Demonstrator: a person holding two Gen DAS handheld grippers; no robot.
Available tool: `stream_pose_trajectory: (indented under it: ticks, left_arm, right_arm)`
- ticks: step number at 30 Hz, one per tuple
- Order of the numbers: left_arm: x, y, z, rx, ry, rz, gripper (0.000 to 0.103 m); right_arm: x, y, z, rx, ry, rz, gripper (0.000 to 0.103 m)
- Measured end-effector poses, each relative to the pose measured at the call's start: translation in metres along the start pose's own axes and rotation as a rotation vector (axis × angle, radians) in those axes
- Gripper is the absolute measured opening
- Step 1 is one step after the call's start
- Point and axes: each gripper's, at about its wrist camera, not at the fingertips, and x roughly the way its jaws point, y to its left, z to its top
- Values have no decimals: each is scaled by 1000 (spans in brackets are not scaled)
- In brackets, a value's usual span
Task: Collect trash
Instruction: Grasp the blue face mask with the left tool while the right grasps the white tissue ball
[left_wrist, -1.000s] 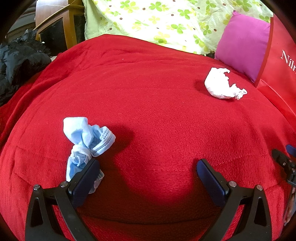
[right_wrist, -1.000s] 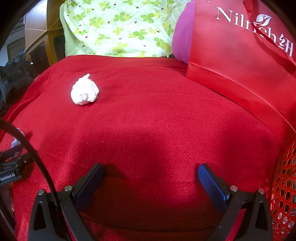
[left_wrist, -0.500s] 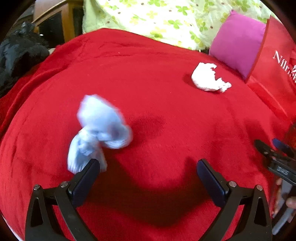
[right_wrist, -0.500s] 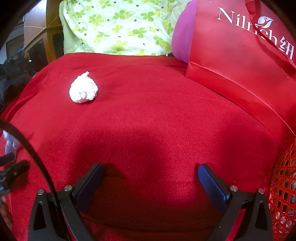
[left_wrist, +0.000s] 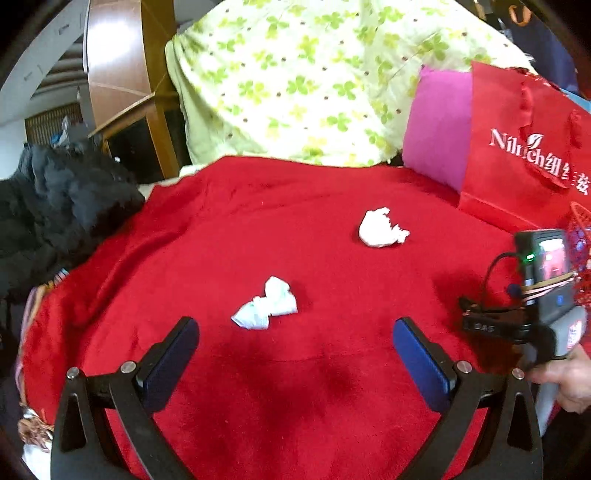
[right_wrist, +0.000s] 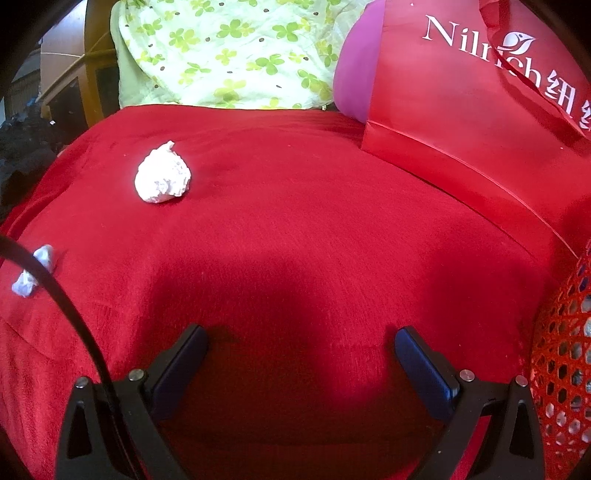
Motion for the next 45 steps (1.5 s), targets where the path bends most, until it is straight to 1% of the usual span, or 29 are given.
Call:
stream_pose_trajectory:
  ticks: [6,10,14,18,22,25,29,33,35,36,38,40,41,42,45]
  left_arm:
    - [-23,-3,3,29,-31,6,103]
    - [-23,0,3,26,-30,13,103]
    - [-17,9,-1,5,-14,11,103]
    - [-9,20,-6,-15,5,22,103]
    - [2,37,-13,-43,28,29,103]
    - [12,55,-19,-72,50,34,103]
    - [27,80,-29,-99,83,57,103]
    - [39,99,-33,-128,104,62,103]
    - [45,105,-34,-135,113,50,103]
    - [50,107,-34,-137,119,40,103]
    - [59,109,-31,-140,127,23,103]
    - [67,109,-28,-138,131,-2,103]
    - [73,107,-25,-134,133,-15,103]
    - [78,106,-22,-130,135,-25,103]
    - [95,99,-14,-111,139,-84,103]
  right_arm:
    - [-6,1,-1,5,49,-21,103]
    - [-8,-1,2,28,113,-22,103]
    - [-15,2,4,37,137,-21,103]
    - [-36,8,12,32,69,12,103]
    - [-53,8,22,94,9,125,103]
    - [-57,12,33,125,-14,204,103]
    - [-53,25,57,125,-51,259,103]
    - [-35,38,84,128,-76,306,103]
    - [-24,48,97,122,-85,327,102]
    - [-19,53,101,116,-84,338,101]
    - [-10,59,108,101,-79,350,93]
    - [4,68,114,86,-65,345,79]
    - [12,71,117,88,-54,352,77]
    - [19,72,119,92,-46,355,77]
    - [39,77,127,100,-18,359,76]
